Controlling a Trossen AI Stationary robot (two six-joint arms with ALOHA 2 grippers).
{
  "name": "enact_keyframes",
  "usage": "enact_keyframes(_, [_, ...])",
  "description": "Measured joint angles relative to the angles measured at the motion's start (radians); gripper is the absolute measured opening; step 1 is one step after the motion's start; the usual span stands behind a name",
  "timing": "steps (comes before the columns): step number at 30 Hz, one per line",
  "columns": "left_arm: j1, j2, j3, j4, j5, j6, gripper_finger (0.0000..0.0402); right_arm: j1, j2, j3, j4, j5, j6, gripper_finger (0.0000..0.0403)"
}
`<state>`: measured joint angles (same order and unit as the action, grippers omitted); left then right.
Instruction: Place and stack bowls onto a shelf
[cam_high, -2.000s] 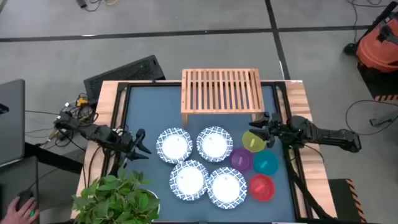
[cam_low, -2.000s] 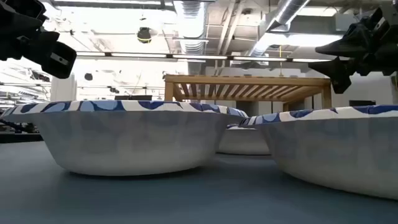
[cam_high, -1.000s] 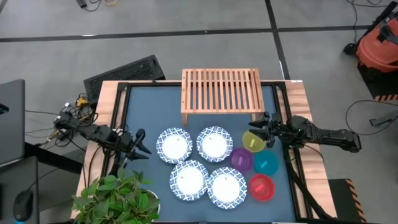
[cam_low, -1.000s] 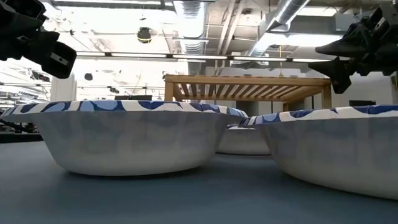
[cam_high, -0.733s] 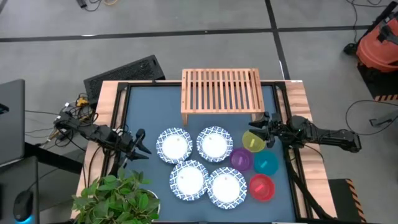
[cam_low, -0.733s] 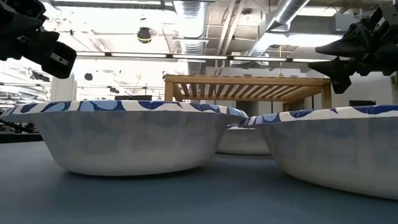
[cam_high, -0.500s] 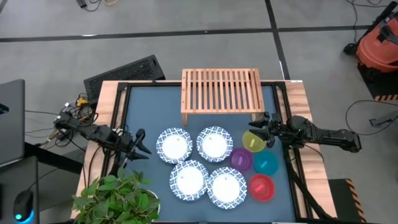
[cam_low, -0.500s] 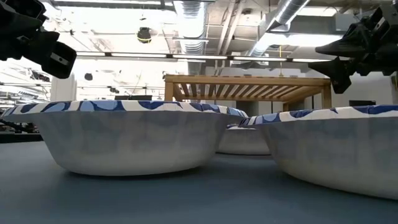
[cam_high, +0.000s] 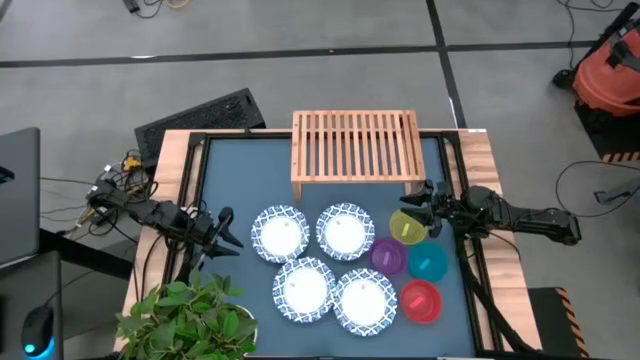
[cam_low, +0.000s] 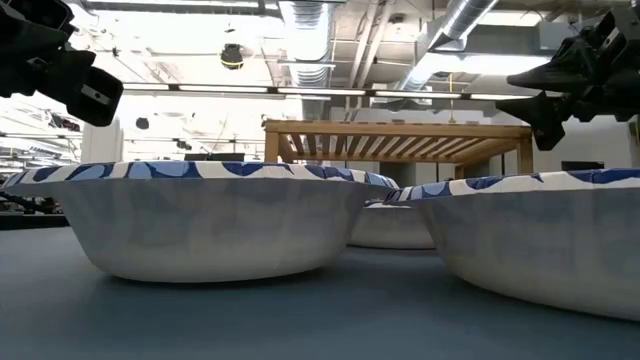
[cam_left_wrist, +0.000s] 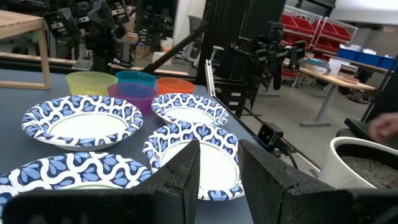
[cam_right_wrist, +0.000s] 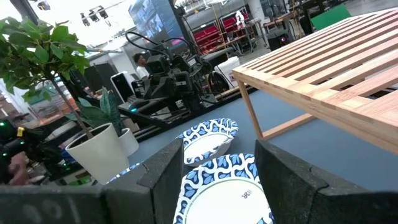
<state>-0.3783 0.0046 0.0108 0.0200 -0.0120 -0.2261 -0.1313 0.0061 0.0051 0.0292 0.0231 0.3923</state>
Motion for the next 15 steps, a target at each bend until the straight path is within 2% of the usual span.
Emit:
enact_keyframes(7, [0.0,0.0,0.0,0.011,-0.059,-0.02,0.0094,0.0,0.0,0.0,0.0,0.0,0.0,0.0223])
enact_keyframes(15, [0.0,0.0,0.0,0.017,-0.09,-0.298,0.0094,0.0,0.0,0.0,0.0,0.0,0.0,0.0223])
